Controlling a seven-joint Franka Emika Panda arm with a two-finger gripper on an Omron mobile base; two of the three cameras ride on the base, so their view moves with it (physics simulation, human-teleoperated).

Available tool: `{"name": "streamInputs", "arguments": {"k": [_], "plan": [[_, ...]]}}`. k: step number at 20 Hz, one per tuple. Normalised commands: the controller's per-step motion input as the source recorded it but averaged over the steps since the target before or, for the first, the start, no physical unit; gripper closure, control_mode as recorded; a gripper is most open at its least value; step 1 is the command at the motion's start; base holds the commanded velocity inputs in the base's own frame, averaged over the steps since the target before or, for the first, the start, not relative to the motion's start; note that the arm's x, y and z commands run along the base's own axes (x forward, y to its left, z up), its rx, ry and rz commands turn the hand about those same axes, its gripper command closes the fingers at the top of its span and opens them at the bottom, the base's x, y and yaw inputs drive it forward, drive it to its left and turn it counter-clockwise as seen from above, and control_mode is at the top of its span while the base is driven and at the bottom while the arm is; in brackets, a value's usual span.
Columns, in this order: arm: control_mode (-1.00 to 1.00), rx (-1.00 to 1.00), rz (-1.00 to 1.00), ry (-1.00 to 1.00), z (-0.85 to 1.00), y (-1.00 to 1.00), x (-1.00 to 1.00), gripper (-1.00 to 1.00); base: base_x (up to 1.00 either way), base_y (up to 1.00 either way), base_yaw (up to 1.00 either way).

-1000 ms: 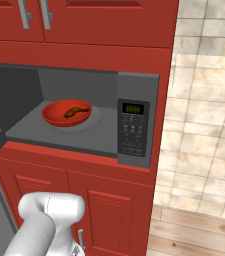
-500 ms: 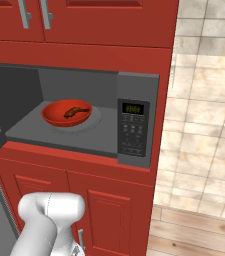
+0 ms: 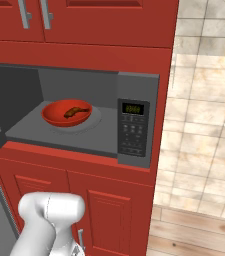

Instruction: Remove the orange from the bowl and place it on the small plate. Then place the bowl with only the chicken drumstick in the microwave, close the door, and press the start button to microwave the chicken drumstick.

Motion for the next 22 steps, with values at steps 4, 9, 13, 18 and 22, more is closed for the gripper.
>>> {"name": "streamInputs", "arguments": {"k": [4, 9, 13, 18, 22], "plan": [[-1.00, 0.49, 0.08, 0.00, 0.14, -0.62, -0.01, -1.00, 0.00, 0.00, 0.00], [-1.00, 0.52, 0.10, 0.00, 0.05, -0.74, -0.05, -1.00, 0.00, 0.00, 0.00], [-1.00, 0.52, 0.14, 0.00, 0.00, -0.79, -0.06, -1.00, 0.00, 0.00, 0.00], [-1.00, 0.50, 0.16, 0.00, 0.03, -0.75, -0.04, -1.00, 0.00, 0.00, 0.00], [-1.00, 0.42, 0.18, 0.00, 0.06, -0.69, 0.00, -1.00, 0.00, 0.00, 0.00]]}}
